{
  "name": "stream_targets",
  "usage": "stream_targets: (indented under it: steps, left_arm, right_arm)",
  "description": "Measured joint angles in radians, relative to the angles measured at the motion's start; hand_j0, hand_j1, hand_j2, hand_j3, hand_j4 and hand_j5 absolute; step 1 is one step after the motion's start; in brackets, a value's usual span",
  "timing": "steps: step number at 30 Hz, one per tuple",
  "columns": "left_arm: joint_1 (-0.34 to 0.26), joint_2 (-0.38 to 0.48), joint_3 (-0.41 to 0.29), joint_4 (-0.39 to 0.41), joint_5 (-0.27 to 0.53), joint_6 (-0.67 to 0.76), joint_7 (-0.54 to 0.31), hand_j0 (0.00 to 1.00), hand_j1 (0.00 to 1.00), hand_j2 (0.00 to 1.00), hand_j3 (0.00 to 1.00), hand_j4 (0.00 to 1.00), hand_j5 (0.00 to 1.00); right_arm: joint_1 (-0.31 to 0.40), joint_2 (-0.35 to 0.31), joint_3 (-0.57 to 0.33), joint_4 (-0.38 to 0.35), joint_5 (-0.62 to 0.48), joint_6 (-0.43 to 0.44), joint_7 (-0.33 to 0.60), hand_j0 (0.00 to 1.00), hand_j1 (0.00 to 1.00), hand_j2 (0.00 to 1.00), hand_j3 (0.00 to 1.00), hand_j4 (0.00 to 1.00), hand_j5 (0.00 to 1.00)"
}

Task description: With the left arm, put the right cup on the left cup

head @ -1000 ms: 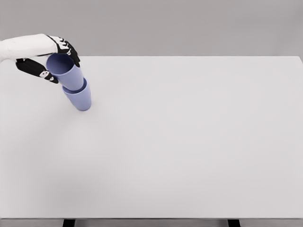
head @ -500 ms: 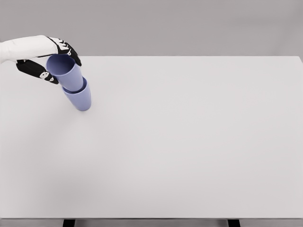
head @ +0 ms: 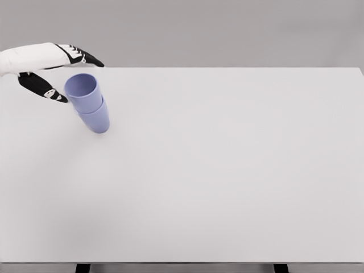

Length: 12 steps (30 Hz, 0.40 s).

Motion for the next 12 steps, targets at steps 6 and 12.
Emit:
stream_targets:
  steps: [6,12]
  left_arm:
    - [0.0,0.089,0.005,-0.107,0.069,0.0,0.004,1.0,1.0,1.0,1.0,1.0,1.0]
    - [0.008,0.171,0.008,-0.212,0.123,0.0,0.006,1.0,1.0,1.0,1.0,1.0,1.0]
  right_arm:
    - [0.0,0.0,0.0,0.0,0.0,0.0,0.0,1.0,1.0,1.0,1.0,1.0,1.0]
    - [0.0,0.0,0.0,0.0,0.0,0.0,0.0,1.0,1.0,1.0,1.0,1.0,1.0]
